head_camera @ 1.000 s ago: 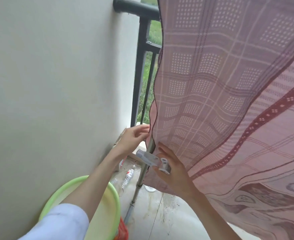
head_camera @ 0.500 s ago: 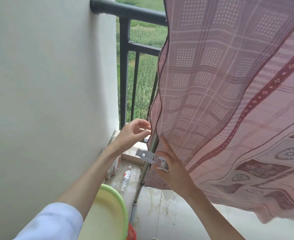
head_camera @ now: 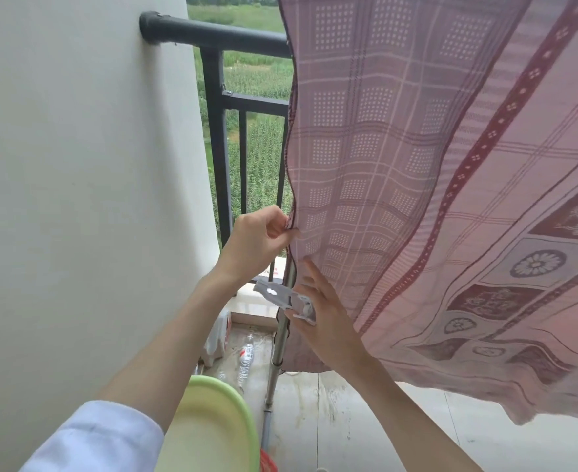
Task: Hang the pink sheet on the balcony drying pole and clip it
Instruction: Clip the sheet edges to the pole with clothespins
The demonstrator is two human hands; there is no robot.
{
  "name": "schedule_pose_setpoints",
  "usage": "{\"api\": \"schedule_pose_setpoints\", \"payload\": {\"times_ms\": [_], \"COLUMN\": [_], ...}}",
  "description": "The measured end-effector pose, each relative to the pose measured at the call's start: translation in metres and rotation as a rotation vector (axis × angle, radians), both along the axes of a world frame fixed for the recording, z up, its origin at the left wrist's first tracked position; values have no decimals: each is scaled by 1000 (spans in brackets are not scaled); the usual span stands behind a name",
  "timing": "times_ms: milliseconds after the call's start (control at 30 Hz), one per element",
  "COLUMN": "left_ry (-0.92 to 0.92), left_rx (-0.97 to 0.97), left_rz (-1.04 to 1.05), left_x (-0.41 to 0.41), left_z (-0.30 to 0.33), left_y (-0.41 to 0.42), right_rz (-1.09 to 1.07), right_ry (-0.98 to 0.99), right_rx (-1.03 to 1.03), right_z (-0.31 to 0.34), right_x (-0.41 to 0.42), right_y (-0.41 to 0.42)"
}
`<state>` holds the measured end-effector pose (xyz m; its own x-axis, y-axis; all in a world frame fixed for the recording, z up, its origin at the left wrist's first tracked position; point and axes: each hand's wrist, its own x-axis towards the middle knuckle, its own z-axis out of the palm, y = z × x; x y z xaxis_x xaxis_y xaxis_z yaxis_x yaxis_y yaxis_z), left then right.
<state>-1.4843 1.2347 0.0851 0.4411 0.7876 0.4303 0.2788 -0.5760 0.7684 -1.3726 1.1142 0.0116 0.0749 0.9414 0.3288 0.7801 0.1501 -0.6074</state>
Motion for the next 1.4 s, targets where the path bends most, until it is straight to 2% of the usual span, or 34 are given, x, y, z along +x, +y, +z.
{"api": "schedule_pose_setpoints", "payload": {"times_ms": [67,133,233,333,433,733,967,1400], "left_ry": [22,35,49,67,81,73,-19,-102], "left_rx": [-43,-71,-86,-81,-69,-13,-320,-451], "left_rz": [-20,-41,-78,-77,-56,33,-43,5], "left_x": [-4,-8,-11,-10,-7,4,-12,-6], "left_z": [3,6,9,11,14,20,26,29], "left_y": [2,5,7,6,3,-9,-2,-12], "right_rz": [-53,-135,-184,-185,-191,-213,-155,-84], "right_ry": [60,214,679,1128,1391,1476,1623,1972], "right_rx": [30,3,-216,-279,-299,-250,-276,-280], "right_z": [-2,0,8,10,11,21,30,38], "right_x": [-3,-7,-12,-22,-30,-21,-33,-41], "right_y": [0,-1,-3,0,5,-6,-1,3]}}
